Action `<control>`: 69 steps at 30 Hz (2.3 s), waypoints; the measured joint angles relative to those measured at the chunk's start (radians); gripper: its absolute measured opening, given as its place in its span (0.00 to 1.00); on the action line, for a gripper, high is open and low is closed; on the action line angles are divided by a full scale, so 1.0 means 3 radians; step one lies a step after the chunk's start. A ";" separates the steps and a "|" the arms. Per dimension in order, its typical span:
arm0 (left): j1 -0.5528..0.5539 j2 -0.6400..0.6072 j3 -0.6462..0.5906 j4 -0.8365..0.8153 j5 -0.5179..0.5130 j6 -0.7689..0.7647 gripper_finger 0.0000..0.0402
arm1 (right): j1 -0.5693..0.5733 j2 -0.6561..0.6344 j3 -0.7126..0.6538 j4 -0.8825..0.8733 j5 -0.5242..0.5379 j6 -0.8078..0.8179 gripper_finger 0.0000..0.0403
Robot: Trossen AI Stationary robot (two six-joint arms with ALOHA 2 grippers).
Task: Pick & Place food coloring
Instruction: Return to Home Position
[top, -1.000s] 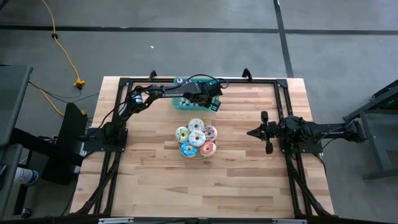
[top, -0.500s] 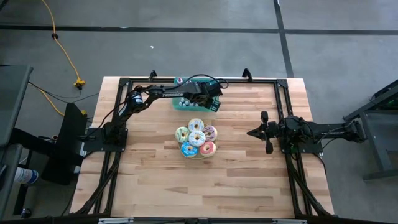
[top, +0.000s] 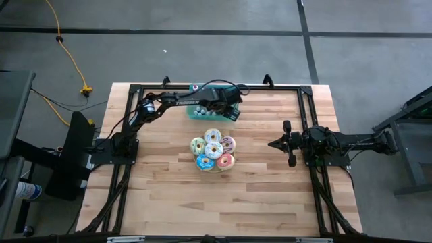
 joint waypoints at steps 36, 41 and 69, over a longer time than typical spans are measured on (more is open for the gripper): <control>-0.0824 -0.1043 0.0589 -0.0176 0.0481 0.2169 0.13 | 0.0000 0.0001 0.0000 0.0001 0.0000 -0.0001 0.00; -0.1004 -0.1389 0.0257 0.0013 0.0608 0.2263 0.03 | -0.0001 0.0001 -0.0001 0.0001 0.0001 0.0000 0.00; -0.1401 -0.5106 -0.4602 0.3285 0.0975 0.2065 0.00 | -0.0001 0.0001 -0.0001 0.0000 0.0001 0.0000 0.00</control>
